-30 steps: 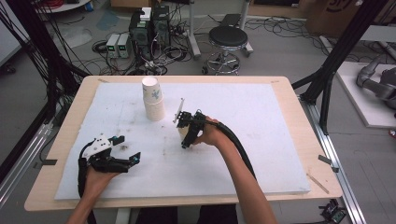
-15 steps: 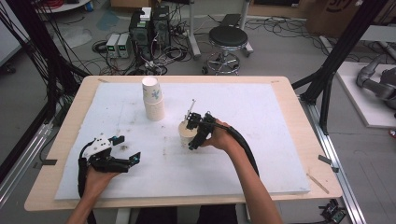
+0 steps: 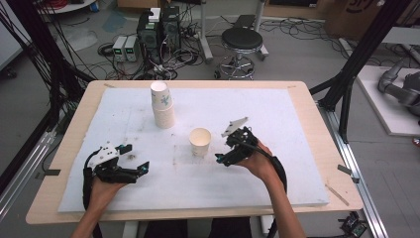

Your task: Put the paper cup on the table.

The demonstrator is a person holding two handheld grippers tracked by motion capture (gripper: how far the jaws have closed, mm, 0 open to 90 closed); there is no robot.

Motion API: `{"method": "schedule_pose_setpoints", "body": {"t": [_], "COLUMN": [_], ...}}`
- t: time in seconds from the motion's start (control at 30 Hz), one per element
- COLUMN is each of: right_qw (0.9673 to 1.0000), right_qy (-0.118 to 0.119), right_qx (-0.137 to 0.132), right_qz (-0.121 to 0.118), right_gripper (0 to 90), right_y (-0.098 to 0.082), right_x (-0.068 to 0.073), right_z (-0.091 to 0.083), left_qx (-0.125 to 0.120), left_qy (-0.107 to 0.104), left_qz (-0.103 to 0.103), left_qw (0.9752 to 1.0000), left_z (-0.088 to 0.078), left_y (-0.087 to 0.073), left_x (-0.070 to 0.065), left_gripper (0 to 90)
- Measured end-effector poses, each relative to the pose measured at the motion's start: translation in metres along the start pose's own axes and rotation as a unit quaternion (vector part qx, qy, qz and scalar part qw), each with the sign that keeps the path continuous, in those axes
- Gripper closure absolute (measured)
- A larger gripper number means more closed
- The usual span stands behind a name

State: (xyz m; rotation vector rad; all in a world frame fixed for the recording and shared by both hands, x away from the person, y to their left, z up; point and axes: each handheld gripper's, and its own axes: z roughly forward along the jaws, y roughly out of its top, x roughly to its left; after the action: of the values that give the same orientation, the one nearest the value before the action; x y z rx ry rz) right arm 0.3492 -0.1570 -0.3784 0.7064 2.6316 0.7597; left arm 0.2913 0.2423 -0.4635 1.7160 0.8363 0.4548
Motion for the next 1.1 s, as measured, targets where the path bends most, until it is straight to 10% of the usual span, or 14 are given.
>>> {"method": "schedule_pose_setpoints", "body": {"t": [0.23, 0.73, 1.1], "right_qw": [0.9981, 0.9723, 0.9661], "right_qy": [-0.019, -0.062, -0.065], "right_qx": [-0.043, -0.178, -0.207], "right_qz": [0.039, 0.139, 0.140], "right_gripper": [16.7, 16.7, 16.8], "right_y": [-0.036, -0.115, -0.129], "right_x": [-0.004, -0.011, -0.011], "right_z": [-0.017, -0.013, 0.000], "left_qx": [0.001, -0.007, -0.013], "left_qy": [0.001, 0.019, 0.027], "left_qz": [-0.001, 0.004, 0.015], "left_qw": [1.0000, 0.9998, 0.9995], "left_z": [0.000, -0.001, -0.002], "left_y": [0.000, -0.001, -0.001], "left_x": [0.000, -0.002, -0.005], "left_gripper": [2.8, 2.8, 2.8]}}
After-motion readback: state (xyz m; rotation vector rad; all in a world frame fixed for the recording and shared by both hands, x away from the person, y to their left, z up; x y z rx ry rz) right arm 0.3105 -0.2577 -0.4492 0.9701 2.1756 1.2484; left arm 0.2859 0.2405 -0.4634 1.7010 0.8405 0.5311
